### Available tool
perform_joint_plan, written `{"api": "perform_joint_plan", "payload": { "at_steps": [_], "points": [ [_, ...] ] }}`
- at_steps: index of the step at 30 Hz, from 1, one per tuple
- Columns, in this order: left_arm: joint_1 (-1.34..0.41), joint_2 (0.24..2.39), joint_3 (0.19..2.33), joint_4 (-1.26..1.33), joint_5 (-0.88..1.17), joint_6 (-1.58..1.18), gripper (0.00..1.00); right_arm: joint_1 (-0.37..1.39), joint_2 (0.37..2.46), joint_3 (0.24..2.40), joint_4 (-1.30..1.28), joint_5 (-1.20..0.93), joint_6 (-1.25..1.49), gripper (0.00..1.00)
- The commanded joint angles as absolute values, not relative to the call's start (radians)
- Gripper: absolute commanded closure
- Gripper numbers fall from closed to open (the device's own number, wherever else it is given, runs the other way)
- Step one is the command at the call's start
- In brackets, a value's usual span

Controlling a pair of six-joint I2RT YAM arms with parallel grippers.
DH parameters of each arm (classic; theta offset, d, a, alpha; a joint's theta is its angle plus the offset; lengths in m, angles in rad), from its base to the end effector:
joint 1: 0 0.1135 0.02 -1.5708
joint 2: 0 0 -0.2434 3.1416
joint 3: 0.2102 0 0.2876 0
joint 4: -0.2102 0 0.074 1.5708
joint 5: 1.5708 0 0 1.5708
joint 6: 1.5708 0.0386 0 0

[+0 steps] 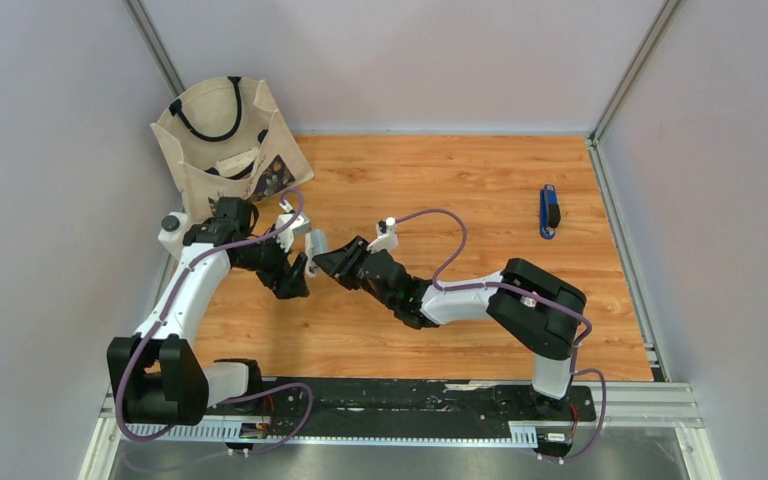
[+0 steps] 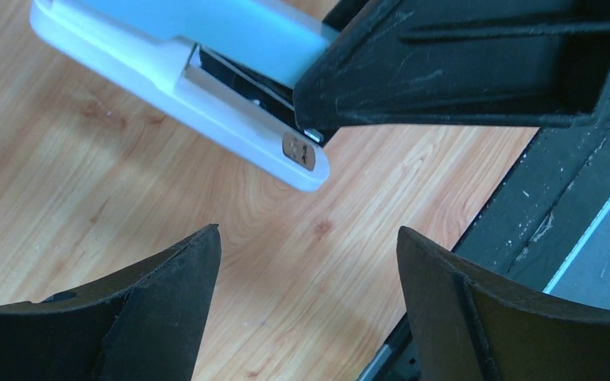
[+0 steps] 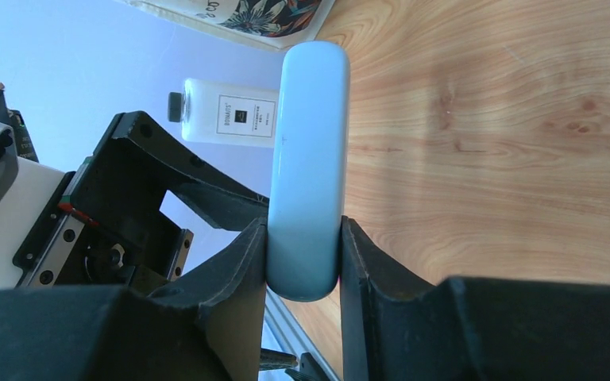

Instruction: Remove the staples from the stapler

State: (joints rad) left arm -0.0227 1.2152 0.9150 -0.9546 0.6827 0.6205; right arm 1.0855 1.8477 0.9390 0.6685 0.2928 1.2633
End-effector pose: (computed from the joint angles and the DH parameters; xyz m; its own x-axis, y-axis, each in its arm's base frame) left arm 0.2534 -0.0301 0.2170 -0.6489 0.4660 -0.6015 0.7263 0.6149 -0.3072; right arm 0.2032 0.3615 0.1363 -0.7161 0.5983 -0.3594 -0.1110 0.4108 0.9049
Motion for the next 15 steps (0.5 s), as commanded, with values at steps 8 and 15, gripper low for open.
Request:
{"api": "perform_joint_plan", "payload": {
  "at_steps": [8,15],
  "points": [
    [-0.015,1.16,0.894,-0.836,0.716,0.638,0.13,1.1,1.878,0.956,0.836,0.261,1.351,1.0],
    [-0.014,1.158,0.891,-0.818,0.726,0.635,0.3,1.106,1.87,0.933,0.884,0.242,1.407,1.0]
  ]
}}
